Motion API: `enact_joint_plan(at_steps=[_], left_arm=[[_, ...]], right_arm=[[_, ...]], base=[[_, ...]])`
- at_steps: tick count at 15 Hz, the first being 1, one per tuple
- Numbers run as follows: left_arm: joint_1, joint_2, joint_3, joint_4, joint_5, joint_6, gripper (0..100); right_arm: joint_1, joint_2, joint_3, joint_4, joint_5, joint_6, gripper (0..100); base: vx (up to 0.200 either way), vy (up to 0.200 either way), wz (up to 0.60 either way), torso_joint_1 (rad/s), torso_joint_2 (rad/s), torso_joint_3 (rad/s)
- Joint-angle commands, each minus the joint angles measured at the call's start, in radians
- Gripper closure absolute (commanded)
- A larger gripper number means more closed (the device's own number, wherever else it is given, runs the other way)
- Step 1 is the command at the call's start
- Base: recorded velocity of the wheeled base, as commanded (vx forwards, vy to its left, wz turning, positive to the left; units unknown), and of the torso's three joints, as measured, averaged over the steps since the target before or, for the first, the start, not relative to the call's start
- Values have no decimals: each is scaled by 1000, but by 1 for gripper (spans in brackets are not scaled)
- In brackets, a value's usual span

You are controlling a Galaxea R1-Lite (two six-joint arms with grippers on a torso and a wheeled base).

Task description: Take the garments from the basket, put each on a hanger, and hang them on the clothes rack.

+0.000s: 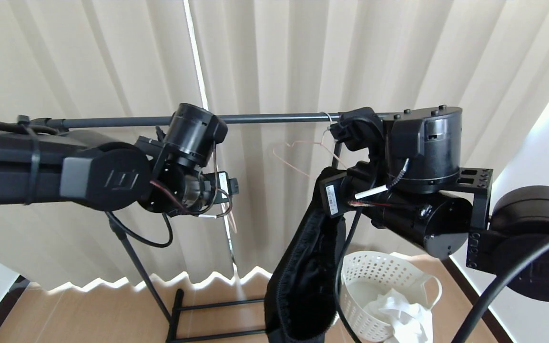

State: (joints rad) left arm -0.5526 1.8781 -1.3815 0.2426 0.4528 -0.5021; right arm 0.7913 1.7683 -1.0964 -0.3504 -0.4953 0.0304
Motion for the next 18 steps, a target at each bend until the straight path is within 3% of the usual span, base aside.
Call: enact_joint_plan(at_steps=[1, 4, 18], left_arm=[[6, 159, -117, 0, 47, -3, 0], [20, 250, -218, -2, 98, -6, 0], [100, 530, -580, 1, 103, -9, 0]], right_arm=[[14, -6, 69, -58, 0, -49, 100], [14, 3, 99, -128, 1, -98, 100], [16, 23, 98, -130, 0, -99, 100]], base=[[0, 0, 0, 0, 0, 0], [0, 0, 0, 0, 0, 0], [0, 0, 0, 0, 0, 0]])
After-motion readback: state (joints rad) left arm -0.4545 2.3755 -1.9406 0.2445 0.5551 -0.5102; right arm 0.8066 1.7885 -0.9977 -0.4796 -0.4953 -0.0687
